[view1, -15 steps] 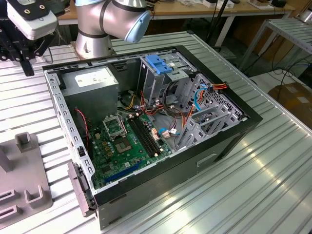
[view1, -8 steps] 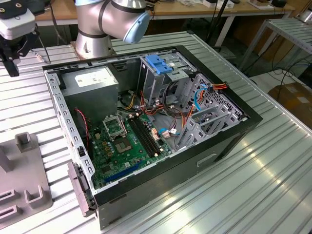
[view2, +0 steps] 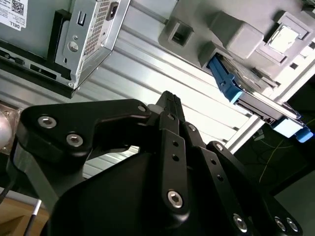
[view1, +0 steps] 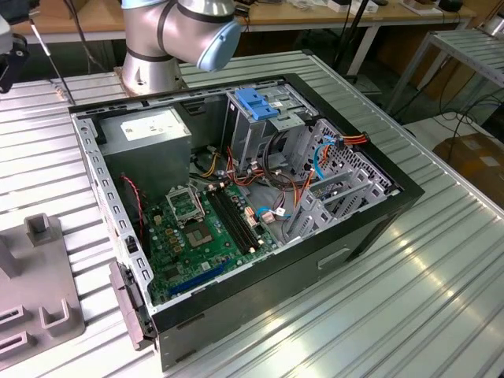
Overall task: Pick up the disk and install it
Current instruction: 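Reach for the disk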
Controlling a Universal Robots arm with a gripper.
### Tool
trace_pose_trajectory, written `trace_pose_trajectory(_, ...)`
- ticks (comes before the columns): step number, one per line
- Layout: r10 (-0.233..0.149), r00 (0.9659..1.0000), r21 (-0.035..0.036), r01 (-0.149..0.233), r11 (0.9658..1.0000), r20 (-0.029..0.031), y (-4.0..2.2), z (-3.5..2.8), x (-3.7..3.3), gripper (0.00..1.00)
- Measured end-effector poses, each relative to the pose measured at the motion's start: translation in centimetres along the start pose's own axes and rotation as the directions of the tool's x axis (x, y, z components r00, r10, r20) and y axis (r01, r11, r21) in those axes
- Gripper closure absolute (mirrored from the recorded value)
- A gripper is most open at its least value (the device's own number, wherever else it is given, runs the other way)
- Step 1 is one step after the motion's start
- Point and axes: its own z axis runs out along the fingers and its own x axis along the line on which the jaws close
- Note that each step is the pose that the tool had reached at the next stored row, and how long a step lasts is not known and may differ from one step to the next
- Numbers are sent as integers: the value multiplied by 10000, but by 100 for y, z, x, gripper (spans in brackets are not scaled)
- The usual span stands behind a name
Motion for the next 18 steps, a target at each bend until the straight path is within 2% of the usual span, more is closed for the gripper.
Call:
trace_pose_trajectory(14, 0, 10000, 1, 0, 10000, 0, 29, -11, 476, 90)
trace_pose_trajectory(17, -2, 10000, 0, 2, 10000, 0, 20, -14, 608, 90)
trace_pose_trajectory(18, 1, 10000, 1, -1, 10000, -2, 12, -18, 717, 90)
